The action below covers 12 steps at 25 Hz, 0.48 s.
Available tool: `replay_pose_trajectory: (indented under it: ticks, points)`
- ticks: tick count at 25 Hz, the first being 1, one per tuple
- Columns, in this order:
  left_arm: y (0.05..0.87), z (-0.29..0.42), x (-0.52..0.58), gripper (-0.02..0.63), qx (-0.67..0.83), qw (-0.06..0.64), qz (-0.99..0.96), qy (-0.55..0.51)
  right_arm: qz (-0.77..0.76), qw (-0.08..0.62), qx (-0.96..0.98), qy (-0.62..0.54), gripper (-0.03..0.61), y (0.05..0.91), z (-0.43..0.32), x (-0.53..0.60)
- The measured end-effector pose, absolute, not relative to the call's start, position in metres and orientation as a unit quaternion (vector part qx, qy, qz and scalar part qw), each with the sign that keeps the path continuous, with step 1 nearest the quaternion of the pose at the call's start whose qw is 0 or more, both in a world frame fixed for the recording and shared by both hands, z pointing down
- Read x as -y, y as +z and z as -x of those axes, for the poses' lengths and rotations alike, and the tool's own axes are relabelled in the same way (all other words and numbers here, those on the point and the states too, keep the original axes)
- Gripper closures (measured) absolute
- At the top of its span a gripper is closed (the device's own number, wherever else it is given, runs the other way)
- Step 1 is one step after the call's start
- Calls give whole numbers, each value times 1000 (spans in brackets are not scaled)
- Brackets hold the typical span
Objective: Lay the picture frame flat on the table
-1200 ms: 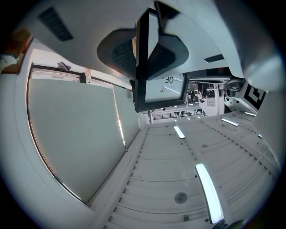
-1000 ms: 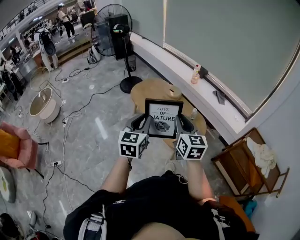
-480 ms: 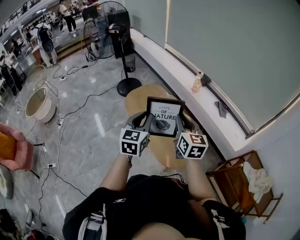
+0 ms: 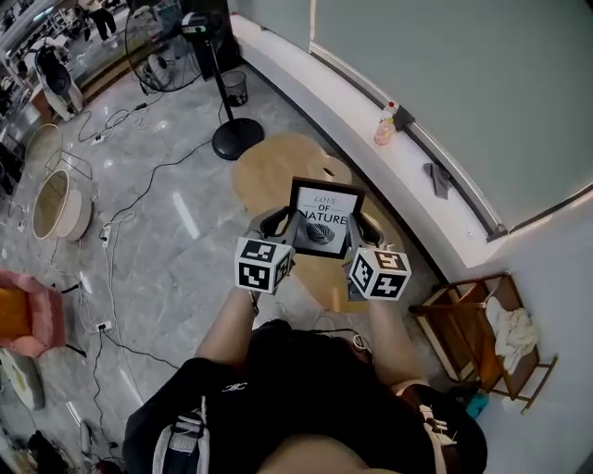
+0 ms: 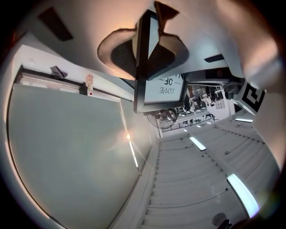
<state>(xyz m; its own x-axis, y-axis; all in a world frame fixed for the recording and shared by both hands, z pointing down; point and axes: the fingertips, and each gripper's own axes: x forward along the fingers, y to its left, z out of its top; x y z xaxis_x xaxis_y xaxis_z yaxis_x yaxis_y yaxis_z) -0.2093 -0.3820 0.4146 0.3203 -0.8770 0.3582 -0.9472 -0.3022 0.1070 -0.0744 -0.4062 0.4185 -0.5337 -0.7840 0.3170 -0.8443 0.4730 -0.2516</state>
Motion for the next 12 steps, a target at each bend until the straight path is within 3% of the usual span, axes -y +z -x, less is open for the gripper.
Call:
replay_pose_trajectory:
  ticks: [12]
  points:
    - [585, 177, 413, 528, 485, 265, -805, 215, -500, 151, 779, 347, 486, 596, 40, 421]
